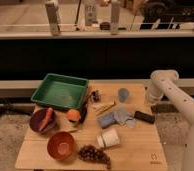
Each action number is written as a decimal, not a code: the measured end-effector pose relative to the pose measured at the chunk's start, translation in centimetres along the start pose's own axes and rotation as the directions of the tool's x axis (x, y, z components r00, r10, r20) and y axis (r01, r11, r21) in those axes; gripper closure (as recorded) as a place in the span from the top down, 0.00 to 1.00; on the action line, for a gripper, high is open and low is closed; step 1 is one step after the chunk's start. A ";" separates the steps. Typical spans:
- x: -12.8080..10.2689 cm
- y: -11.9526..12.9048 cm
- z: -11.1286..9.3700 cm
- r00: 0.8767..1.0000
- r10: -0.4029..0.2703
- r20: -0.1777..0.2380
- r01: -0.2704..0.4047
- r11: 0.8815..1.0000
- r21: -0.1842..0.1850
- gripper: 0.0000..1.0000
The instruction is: Place eraser in tray
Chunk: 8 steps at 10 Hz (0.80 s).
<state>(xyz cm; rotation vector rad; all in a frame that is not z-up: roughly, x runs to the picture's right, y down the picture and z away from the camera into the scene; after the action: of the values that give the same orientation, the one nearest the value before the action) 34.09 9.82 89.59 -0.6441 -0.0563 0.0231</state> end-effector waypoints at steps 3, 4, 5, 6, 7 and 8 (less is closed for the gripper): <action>0.0 1.3 -0.1 0.999 0.026 0.019 -0.025 0.999 -0.037 0.80; 0.1 1.7 -0.1 0.999 0.031 0.023 -0.030 0.999 -0.044 0.80; 0.1 2.0 -0.1 0.999 0.035 0.024 -0.034 0.998 -0.048 0.80; 0.0 2.3 0.1 0.999 0.038 0.025 -0.037 0.998 -0.053 0.80; 0.0 2.7 0.4 0.999 0.042 0.022 -0.041 0.997 -0.061 0.80; 0.1 2.9 1.2 0.999 0.043 0.018 -0.042 0.997 -0.064 0.80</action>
<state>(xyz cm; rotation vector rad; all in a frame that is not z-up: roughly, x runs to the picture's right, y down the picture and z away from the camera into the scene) 34.11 12.88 88.84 -0.7085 -0.0625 0.0689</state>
